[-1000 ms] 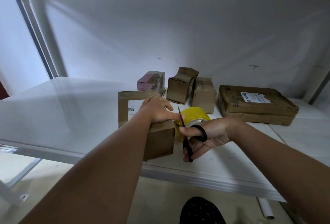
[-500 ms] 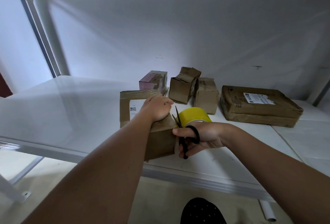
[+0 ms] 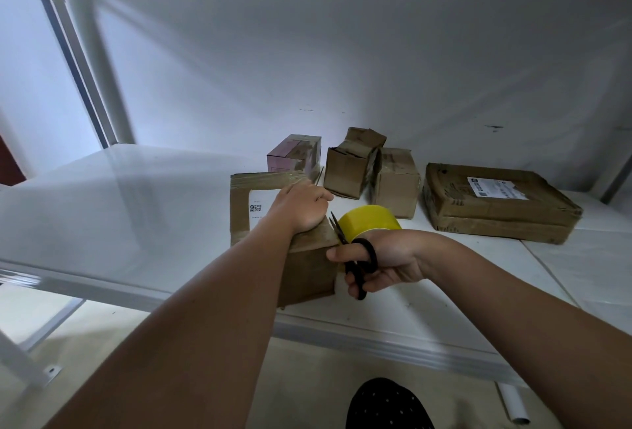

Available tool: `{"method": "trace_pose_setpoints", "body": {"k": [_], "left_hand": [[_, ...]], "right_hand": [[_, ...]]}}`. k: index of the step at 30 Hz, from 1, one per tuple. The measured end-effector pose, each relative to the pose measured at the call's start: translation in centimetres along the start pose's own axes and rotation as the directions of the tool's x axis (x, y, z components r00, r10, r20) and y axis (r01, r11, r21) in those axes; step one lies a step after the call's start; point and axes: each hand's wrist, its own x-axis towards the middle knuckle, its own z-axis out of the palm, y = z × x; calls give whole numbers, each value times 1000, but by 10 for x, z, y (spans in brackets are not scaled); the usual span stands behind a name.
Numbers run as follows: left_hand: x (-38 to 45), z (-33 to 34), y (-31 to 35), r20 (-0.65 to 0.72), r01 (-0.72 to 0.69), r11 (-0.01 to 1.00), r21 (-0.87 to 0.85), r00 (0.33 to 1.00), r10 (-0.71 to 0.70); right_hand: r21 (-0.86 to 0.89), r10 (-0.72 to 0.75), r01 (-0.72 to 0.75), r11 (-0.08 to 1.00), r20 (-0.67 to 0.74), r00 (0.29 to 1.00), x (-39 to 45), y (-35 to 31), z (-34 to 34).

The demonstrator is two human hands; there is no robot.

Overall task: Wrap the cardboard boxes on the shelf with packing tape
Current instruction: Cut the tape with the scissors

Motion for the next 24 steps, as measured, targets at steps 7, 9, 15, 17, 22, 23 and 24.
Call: {"method": "trace_pose_setpoints", "body": {"k": [7,9,15,17,22,23,24], "left_hand": [[-1,-1,3,5,-13,1000,1,1000,13],[-1,-1,2,6,-12,1000,5,1000,12],[-2,-3,3,27,-12,1000,6,1000,12],[-3,-3,4,46,-12,1000,23,999,11],[-8,-8,9,40,15,1000,-21,999,-14],[-9,-10,9,52,13,1000,-15,999,-12],[-10,-12,10,63,12,1000,-2,998,-11]], "right_hand": [[-1,11,-11,1000,24,1000,-1,-3,0],[-29,0,-1,1000,-18,1000,-1,-1,1],[-73,-14,8,997,-83,996,-3,0,2],[-79,-16,9,997,-87,996,-2,1,2],[-39,-8,6,999,-43,999,0,2,2],[-26,-7,7,1000,-30,1000,0,2,1],[-19,-4,3,1000,-18,1000,-1,2,1]]}}
